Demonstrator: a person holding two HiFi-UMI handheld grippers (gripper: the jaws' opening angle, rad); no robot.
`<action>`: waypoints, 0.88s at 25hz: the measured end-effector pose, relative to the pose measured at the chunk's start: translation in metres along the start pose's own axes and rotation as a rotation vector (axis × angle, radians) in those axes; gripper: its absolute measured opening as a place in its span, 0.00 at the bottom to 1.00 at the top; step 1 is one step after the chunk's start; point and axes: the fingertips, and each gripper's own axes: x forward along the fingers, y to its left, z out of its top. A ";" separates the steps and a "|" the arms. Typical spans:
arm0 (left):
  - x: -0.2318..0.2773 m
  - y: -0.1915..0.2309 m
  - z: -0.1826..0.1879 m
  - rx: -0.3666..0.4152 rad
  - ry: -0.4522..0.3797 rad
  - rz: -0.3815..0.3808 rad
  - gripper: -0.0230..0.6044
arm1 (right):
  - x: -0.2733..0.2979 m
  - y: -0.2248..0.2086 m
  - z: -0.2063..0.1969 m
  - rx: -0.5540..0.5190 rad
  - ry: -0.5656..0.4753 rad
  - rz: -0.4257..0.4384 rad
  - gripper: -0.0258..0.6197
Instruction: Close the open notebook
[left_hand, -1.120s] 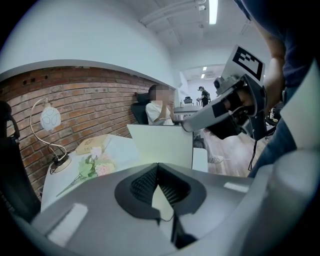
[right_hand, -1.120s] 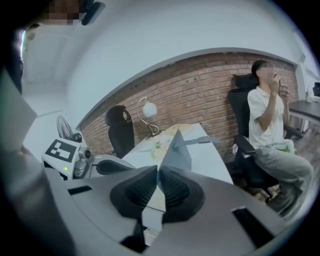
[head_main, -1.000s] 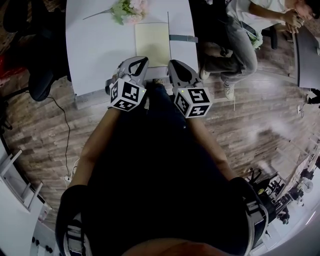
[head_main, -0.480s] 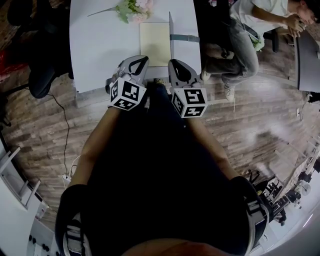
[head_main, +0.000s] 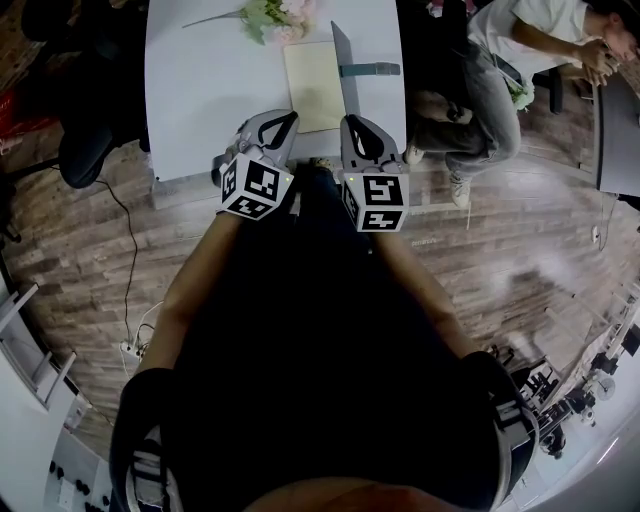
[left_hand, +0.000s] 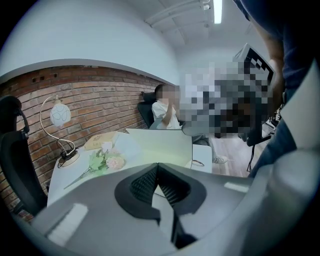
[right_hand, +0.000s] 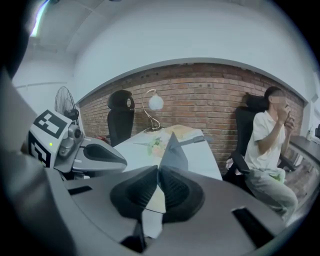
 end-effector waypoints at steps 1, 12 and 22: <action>0.000 0.000 0.000 -0.002 0.001 0.002 0.05 | 0.000 0.002 0.000 -0.007 0.001 0.004 0.08; -0.001 0.005 -0.003 -0.018 0.011 0.025 0.05 | 0.010 0.019 -0.003 -0.087 0.018 0.057 0.09; -0.006 0.007 -0.011 -0.026 0.022 0.036 0.05 | 0.019 0.034 -0.009 -0.151 0.038 0.073 0.09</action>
